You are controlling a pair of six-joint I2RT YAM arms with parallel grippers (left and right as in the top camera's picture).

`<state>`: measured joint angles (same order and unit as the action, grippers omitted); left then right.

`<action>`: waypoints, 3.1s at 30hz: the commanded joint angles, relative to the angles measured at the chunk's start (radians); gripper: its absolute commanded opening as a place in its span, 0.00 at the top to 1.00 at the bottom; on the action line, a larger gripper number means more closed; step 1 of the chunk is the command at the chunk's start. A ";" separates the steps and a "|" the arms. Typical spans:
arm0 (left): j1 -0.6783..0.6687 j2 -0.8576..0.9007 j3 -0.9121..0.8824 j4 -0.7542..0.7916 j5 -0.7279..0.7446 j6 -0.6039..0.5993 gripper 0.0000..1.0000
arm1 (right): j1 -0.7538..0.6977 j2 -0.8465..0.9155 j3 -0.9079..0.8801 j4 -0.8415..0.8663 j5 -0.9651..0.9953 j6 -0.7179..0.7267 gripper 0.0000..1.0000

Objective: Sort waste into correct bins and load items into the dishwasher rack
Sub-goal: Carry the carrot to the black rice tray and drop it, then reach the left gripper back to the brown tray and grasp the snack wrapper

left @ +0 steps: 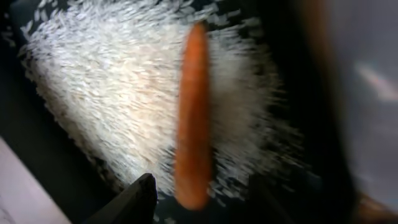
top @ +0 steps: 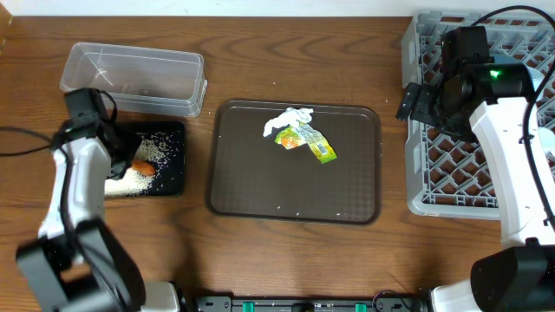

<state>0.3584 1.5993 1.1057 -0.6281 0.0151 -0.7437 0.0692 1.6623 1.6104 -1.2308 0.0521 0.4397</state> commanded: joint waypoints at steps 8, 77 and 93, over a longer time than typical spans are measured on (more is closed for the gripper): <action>-0.110 -0.245 0.010 0.008 0.422 0.005 0.28 | -0.009 0.004 0.004 0.000 0.003 0.000 0.01; -1.025 0.309 0.066 0.514 0.018 -0.426 0.94 | -0.009 0.004 0.004 0.000 0.003 0.000 0.01; -0.860 0.016 0.066 0.334 0.017 -0.303 0.94 | -0.009 0.004 0.004 0.000 0.003 0.000 0.01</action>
<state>-0.5320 1.6375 1.1580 -0.2764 0.0456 -1.0744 0.0692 1.6623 1.6100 -1.2304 0.0521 0.4397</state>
